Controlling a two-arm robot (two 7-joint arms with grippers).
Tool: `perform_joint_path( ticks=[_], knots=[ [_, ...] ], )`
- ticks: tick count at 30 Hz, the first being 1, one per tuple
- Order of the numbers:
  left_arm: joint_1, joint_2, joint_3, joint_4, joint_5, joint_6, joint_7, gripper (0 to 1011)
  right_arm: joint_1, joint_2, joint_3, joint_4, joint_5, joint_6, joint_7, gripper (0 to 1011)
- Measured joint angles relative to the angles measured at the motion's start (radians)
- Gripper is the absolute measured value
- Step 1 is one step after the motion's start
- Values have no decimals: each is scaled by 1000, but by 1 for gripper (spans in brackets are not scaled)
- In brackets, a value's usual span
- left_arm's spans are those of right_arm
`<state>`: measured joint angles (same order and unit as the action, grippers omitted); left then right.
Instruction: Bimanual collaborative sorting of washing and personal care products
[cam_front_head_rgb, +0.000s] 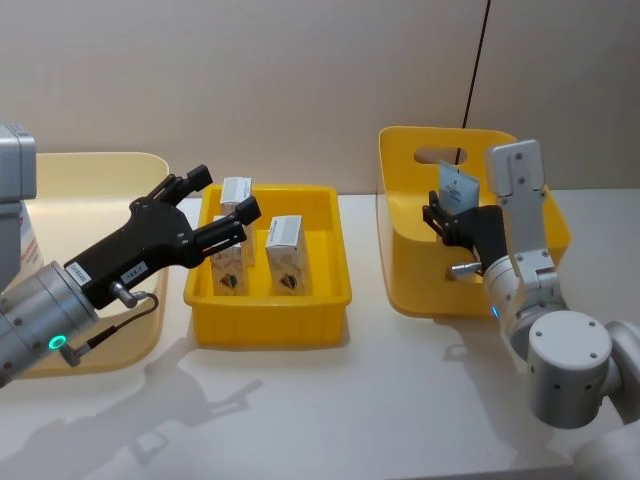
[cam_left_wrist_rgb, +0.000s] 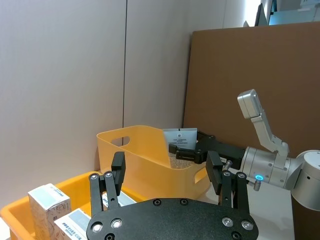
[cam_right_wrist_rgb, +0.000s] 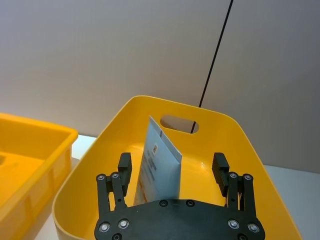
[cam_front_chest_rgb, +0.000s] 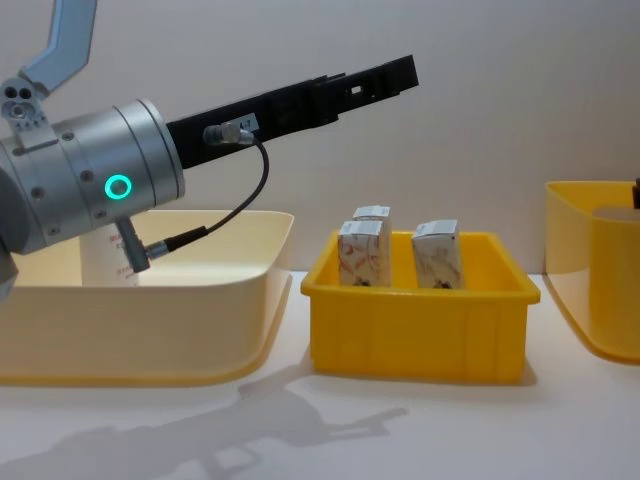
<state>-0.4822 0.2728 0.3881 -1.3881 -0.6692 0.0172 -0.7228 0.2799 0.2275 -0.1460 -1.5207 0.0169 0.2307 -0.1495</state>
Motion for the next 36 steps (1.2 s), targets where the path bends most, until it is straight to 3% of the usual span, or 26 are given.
perform_joint_path(
  ticks=[12,16,22,36],
  knots=[
    [0,0,0,0,0,0,0,1003,-26,3,4,-33,21,-94,46,1001],
    [0,0,0,0,0,0,0,1003,-49,7,6,-67,43,-154,85,1001],
    [0,0,0,0,0,0,0,1003,-82,10,8,-115,64,-203,121,1001],
    [0,0,0,0,0,0,0,1003,-129,12,11,-177,93,-252,166,1001]
  ],
)
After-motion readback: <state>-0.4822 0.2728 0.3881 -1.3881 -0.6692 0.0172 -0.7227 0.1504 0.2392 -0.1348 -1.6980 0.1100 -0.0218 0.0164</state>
